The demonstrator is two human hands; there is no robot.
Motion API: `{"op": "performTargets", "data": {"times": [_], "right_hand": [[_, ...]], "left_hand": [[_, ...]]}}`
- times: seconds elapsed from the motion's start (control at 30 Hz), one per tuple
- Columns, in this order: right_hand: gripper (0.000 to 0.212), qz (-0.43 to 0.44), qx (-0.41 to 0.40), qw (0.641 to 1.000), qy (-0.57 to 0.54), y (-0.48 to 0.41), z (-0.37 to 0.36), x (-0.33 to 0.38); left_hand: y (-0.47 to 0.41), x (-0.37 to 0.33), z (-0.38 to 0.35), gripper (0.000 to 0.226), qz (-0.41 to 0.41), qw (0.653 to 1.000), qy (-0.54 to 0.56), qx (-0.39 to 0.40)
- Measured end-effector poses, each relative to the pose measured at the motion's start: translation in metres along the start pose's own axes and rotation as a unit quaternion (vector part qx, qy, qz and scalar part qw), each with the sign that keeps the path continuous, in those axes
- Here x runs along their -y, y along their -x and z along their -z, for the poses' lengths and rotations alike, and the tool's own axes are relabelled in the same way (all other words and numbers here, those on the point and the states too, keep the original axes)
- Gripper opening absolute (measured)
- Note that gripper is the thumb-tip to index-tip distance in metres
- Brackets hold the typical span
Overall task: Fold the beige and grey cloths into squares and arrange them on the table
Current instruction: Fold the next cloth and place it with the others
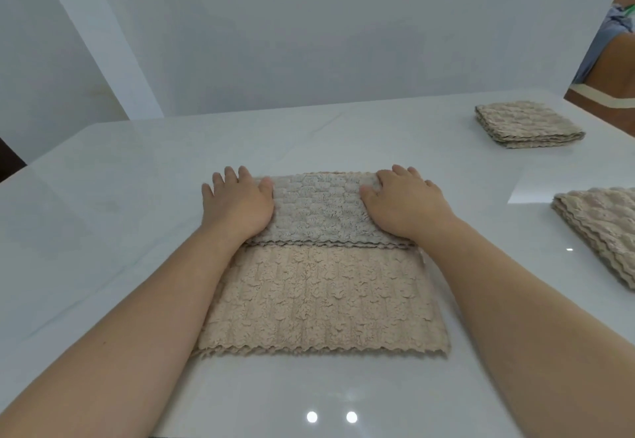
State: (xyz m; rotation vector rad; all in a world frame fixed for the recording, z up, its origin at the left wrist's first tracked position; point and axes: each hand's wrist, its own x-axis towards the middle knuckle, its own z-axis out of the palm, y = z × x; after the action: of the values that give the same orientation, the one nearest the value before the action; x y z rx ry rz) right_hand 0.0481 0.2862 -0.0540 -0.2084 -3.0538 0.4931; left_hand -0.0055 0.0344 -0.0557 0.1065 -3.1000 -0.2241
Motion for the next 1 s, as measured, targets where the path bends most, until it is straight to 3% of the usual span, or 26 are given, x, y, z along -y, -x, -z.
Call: {"op": "performTargets", "data": {"times": [0.13, 0.23, 0.3, 0.4, 0.53, 0.63, 0.8, 1.0], "right_hand": [[0.054, -0.006, 0.003, 1.0, 0.013, -0.009, 0.026, 0.007], [0.049, -0.011, 0.052, 0.997, 0.054, -0.02, 0.043, 0.013], [0.039, 0.003, 0.092, 0.995, 0.033, -0.028, 0.05, 0.014], [0.039, 0.007, 0.14, 0.99, 0.001, -0.038, 0.062, 0.011], [0.054, -0.048, 0.19, 0.98, -0.029, -0.041, 0.071, -0.001], [0.042, -0.052, 0.229, 0.962, -0.142, -0.042, 0.073, -0.005], [0.024, 0.01, 0.288, 0.899, -0.33, -0.04, 0.085, 0.005], [0.036, 0.079, 0.237, 0.849, -0.466, -0.033, 0.092, 0.026]], "left_hand": [[0.019, -0.018, 0.013, 0.065, -0.157, 0.985, 0.024, -0.066], [0.037, -0.035, 0.016, 0.068, -0.272, 0.96, 0.065, -0.026], [0.043, -0.041, 0.012, 0.074, -0.304, 0.951, 0.056, 0.006], [0.04, -0.042, 0.002, 0.082, -0.308, 0.95, 0.051, 0.036], [0.038, -0.04, -0.002, 0.087, -0.296, 0.951, 0.064, 0.057], [0.04, -0.042, -0.003, 0.09, -0.296, 0.953, 0.03, 0.062], [0.04, -0.042, -0.003, 0.09, -0.293, 0.953, 0.025, 0.07], [0.029, -0.036, -0.013, 0.091, -0.32, 0.945, 0.037, 0.059]]}}
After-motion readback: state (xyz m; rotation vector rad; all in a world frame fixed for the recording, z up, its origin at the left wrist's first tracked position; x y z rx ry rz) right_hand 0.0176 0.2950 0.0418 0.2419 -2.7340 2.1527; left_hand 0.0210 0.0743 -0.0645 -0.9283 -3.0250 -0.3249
